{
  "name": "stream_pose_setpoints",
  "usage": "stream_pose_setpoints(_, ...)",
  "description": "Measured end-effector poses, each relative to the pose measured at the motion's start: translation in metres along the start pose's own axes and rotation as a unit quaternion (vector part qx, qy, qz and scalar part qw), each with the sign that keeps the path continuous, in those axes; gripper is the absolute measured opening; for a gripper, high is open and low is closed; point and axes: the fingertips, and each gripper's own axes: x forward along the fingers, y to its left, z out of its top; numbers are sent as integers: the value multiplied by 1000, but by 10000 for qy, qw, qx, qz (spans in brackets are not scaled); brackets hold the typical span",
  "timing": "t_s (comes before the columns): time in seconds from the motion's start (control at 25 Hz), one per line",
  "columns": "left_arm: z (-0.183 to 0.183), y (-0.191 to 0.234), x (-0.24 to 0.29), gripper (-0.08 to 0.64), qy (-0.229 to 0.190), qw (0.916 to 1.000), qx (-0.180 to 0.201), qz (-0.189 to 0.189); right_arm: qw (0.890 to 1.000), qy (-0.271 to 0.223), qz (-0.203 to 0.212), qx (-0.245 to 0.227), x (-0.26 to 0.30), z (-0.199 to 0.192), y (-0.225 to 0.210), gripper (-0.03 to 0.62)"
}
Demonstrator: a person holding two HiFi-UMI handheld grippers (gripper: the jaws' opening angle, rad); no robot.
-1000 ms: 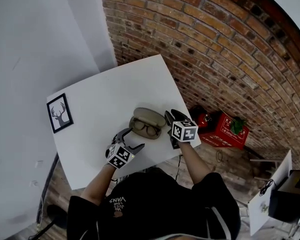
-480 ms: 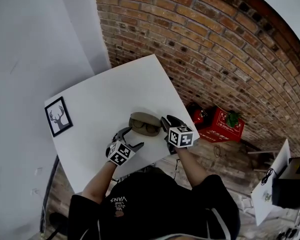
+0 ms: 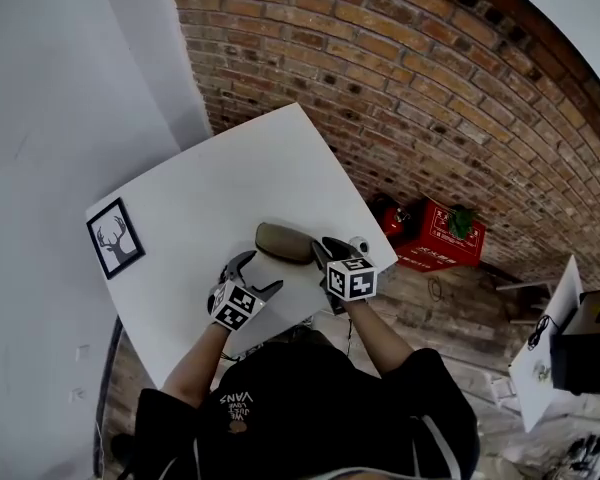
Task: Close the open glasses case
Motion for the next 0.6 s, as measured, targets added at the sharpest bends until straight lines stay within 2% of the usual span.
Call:
stream_pose_setpoints(0.16,10,5,-3,412,-49,9997,250,-5,9999,-58,-44,148,-3,-6,3,94)
stream_pose_setpoints(0.36,17,1,4,426,32,9978,640,-182,9996,-79,-94,267,-5,-13,5,95)
stream_pose_setpoints(0.6,12,-3,15,431,190,9968,697,-337,9994,-45,-99,336,-5,-19,4,98)
